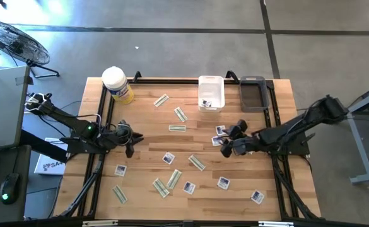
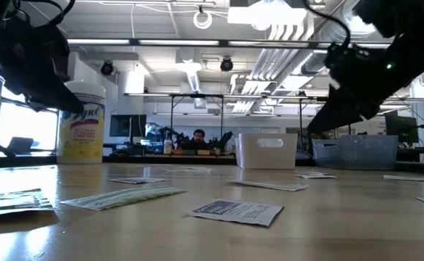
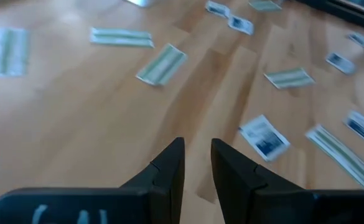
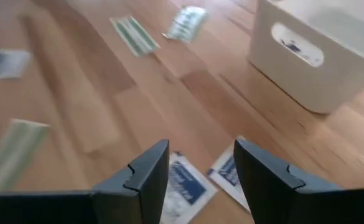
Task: Pick & Place First Aid Supplies
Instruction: Put the blue alcohol pad into the white bin
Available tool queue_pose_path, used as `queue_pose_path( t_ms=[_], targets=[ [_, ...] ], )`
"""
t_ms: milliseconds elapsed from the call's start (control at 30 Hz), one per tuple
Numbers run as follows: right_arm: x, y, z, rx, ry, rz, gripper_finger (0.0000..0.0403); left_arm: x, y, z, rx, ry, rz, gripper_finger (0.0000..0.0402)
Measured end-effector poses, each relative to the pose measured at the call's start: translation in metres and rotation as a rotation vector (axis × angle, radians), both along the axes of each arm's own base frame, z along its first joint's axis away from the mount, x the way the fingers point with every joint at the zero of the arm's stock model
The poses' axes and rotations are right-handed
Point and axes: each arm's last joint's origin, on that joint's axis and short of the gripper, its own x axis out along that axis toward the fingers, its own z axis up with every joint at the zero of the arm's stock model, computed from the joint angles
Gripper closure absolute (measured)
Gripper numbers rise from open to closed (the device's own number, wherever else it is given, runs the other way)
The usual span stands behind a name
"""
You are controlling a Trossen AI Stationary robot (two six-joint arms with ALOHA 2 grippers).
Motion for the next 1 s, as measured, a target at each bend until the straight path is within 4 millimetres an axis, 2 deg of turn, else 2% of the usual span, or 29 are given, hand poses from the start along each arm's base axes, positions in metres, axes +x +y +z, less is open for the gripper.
queue_pose_path(
  t_ms=[133,500,867,1000],
  targets=[
    [0.009,-0.006,-0.014,-0.007,0.072,-0.043,0.0225,0.0,-0.002,-0.001,-0.043,0.021,-0.069,0.0325],
    [0.016,-0.031,-0.047,0.025,0.204,-0.164,0.0173,0.0,-0.005,-0.001,-0.089,0.043,-0.141,0.0325],
    [0.018,-0.039,-0.054,0.064,0.196,-0.232,0.0173,0.0,-0.005,-0.001,-0.09,0.042,-0.141,0.0325],
    [0.018,-0.039,-0.054,0.081,0.195,-0.23,0.0189,0.0,-0.005,-0.001,-0.089,0.042,-0.141,0.0325]
  ],
)
